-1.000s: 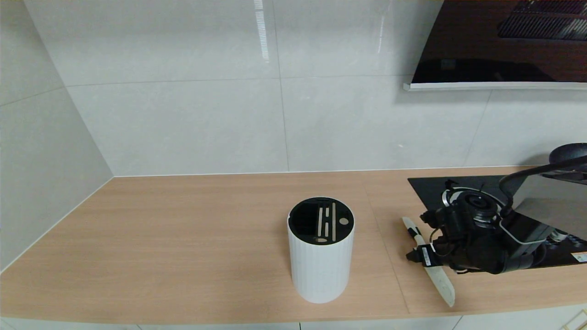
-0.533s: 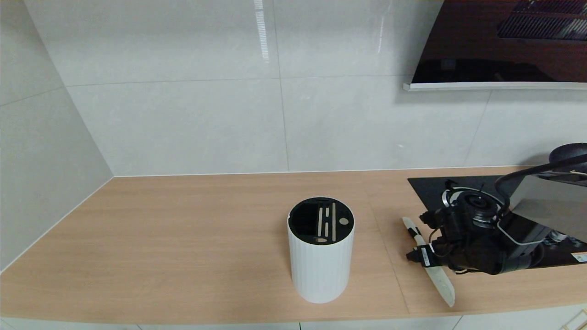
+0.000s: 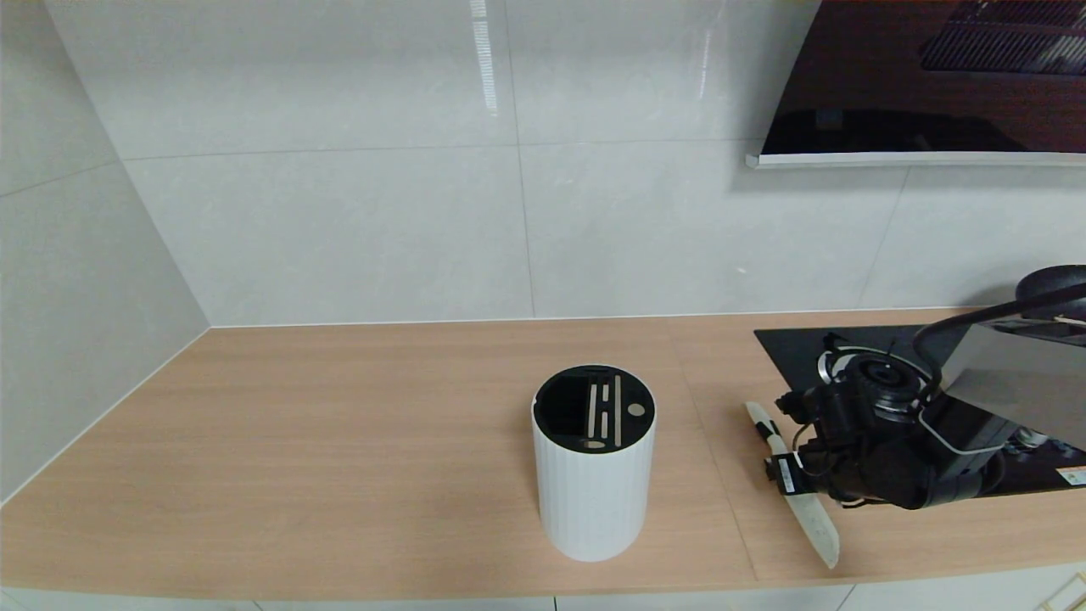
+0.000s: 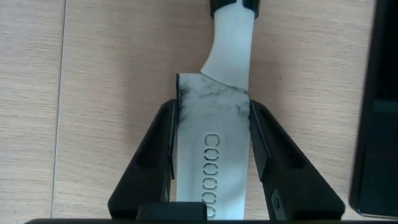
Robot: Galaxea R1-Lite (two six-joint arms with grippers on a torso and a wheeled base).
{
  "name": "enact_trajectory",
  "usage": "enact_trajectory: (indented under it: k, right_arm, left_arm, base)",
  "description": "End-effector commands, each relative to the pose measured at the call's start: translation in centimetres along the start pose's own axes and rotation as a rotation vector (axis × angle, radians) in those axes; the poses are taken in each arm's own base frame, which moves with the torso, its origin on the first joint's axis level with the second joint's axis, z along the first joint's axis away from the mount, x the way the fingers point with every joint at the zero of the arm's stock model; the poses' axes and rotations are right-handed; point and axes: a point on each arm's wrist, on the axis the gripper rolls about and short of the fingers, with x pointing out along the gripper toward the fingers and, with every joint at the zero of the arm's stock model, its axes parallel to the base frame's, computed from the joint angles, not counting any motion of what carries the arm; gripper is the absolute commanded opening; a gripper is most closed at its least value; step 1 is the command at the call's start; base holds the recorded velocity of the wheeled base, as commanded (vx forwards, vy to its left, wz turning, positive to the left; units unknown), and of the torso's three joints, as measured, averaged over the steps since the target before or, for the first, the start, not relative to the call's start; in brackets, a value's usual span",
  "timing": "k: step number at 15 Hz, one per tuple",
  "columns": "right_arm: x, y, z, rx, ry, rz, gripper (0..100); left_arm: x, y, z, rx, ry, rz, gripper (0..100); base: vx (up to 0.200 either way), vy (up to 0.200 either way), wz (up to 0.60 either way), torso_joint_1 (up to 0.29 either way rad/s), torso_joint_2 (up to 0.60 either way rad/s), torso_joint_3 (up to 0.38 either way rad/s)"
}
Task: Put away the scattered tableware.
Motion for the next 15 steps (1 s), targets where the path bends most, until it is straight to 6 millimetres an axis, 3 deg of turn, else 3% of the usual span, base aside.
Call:
enact_trajectory:
  k: [1,3,8,9,10,12,13,14,15]
  right_arm:
    - [0.0,0.0,0.0,-0.001,0.003,-0.002,0]
    - [-0.9,-0.1,0.8,0.001,-0.029,-0.006,0]
    - [-8.1,0.2,4.8,0.032,-0.214,0.012,0]
    - [-8.1,0.2,4.8,0.032,-0.214,0.012,0]
    - [-12.4,0.6,5.8,0.024,-0.286,0.031,0]
    - [-16.8,1.0,7.2,0.019,-0.398,0.052,0]
    - [-18.5,1.3,7.8,0.014,-0.436,0.065,0]
    - [-20.4,1.7,8.8,0.008,-0.485,0.084,0]
    - [-21.2,1.9,9.2,0.004,-0.497,0.093,0]
  left_arm:
    - [0.0,0.0,0.0,-0.001,0.0,0.001,100]
    - [0.0,0.0,0.0,0.005,0.0,-0.002,100]
    - [0.0,0.0,0.0,0.015,0.003,0.003,100]
    - [0.0,0.0,0.0,0.015,0.003,0.003,100]
    - [0.0,0.0,0.0,0.021,0.003,-0.002,100]
    - [0.0,0.0,0.1,0.033,-0.003,-0.011,100]
    - [-0.2,-0.1,0.9,0.038,-0.019,-0.051,100]
    - [-0.4,-0.3,3.1,0.041,-0.04,-0.127,100]
    - [-0.4,-0.4,4.5,0.039,-0.045,-0.162,100]
  base:
    - [0.0,0.0,0.0,0.0,0.0,0.0]
    - [0.0,0.0,0.0,0.0,0.0,0.0]
    - [0.0,0.0,0.0,0.0,0.0,0.0]
    - [0.0,0.0,0.0,0.0,0.0,0.0]
    - [0.0,0.0,0.0,0.0,0.0,0.0]
    - [0.0,0.0,0.0,0.0,0.0,0.0]
    - [0.0,0.0,0.0,0.0,0.0,0.0]
    - [0.0,0.0,0.0,0.0,0.0,0.0]
    - [0.0,0.0,0.0,0.0,0.0,0.0]
